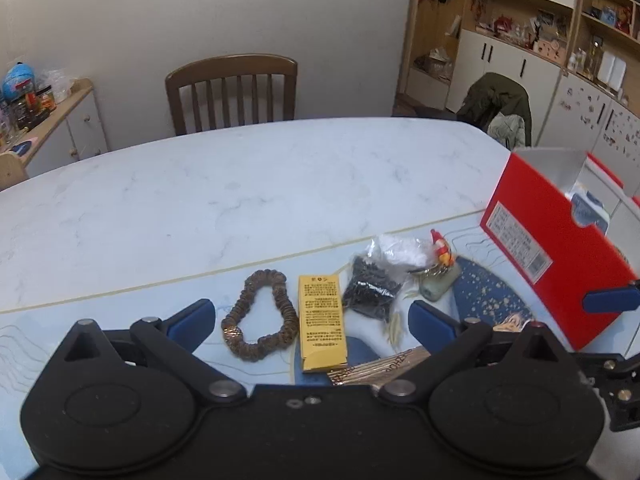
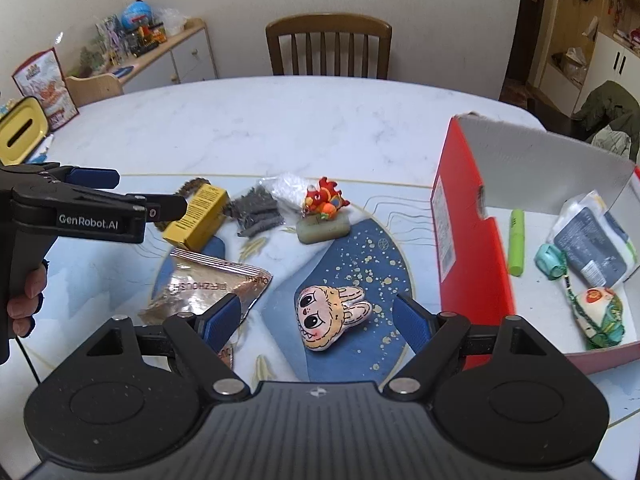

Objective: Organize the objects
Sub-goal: 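Grasp the yellow printed box with the left tool while the right tool grasps the bunny plush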

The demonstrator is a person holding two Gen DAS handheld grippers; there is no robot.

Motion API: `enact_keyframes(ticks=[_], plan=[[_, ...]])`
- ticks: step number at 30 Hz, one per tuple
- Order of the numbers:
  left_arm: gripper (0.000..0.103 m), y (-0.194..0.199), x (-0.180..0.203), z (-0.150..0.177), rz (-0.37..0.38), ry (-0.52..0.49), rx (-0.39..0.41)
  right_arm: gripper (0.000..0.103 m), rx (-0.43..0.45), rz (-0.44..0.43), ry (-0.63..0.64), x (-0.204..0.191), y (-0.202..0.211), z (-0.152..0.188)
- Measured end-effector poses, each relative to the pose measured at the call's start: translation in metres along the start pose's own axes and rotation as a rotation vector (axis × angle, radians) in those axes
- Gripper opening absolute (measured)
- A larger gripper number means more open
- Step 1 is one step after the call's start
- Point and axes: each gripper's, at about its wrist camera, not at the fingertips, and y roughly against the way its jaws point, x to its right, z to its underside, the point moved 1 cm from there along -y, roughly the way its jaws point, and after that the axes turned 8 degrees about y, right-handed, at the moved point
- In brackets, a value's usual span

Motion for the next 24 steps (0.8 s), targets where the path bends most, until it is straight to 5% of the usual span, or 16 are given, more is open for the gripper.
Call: enact_keyframes(ticks=[4, 15, 24], plan=[[0.101, -0.014, -0.001, 0.004, -0.006, -0.012, -0.011, 0.083, -0.026, 0.013, -0.001, -0.002, -0.016, 0.000], [0.073, -0.038, -0.002, 0.007, -0.015, -0.036, -0.024, 0.082, -0.084, 0.029, -0.002, 0.000, -0.045, 0.003], [0.045, -0.049, 0.001, 0.009, 0.003, -0.043, -0.054, 0.067, -0.117, 0.029, 0.001, 0.003, -0.058, 0.003]])
